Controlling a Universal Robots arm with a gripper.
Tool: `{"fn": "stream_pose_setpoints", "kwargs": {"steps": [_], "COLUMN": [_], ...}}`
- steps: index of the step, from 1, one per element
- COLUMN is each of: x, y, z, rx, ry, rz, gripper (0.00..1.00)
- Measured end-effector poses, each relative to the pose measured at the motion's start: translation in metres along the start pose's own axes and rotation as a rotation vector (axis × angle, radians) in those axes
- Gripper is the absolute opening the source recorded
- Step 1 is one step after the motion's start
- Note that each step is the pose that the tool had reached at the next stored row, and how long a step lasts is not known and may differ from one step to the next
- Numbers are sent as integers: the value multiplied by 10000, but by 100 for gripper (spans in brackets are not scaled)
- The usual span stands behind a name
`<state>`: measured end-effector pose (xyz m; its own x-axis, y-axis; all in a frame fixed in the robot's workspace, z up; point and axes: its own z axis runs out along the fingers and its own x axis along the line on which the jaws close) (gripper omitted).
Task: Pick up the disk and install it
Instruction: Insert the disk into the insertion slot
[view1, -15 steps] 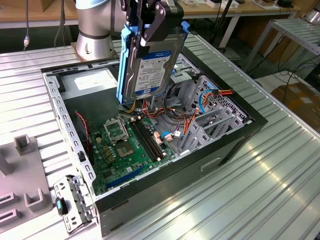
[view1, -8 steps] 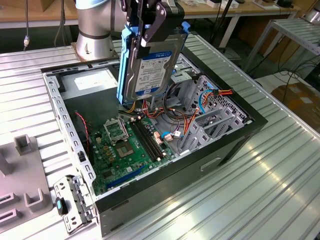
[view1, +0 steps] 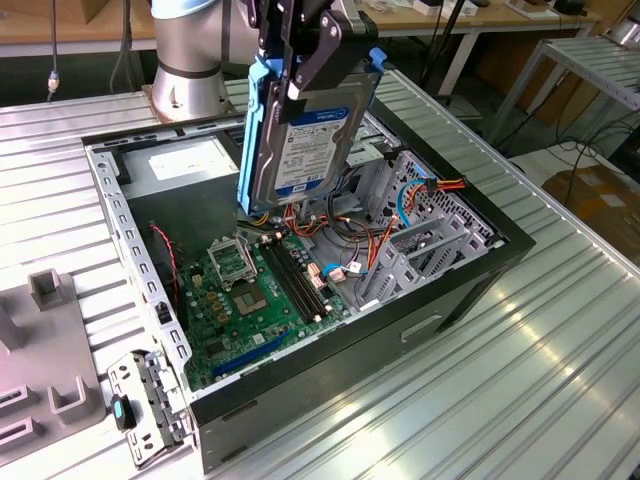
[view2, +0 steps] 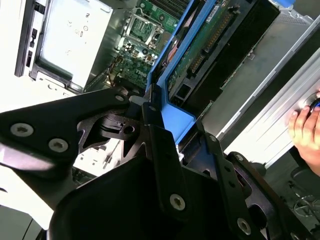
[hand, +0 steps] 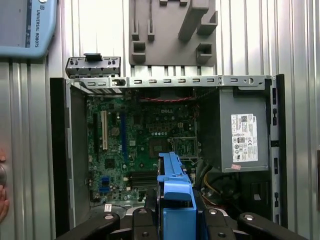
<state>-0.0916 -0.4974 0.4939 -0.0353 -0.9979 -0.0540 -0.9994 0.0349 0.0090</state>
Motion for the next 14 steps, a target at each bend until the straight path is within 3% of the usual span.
{"fn": "stream_pose_setpoints", "kwargs": {"steps": [6, 14], "x": [7, 29], "y": [-111, -139], "z": [1, 6], "rx": [0, 0], "ry": [1, 1], "rz": [-1, 0], "gripper": [37, 37]}}
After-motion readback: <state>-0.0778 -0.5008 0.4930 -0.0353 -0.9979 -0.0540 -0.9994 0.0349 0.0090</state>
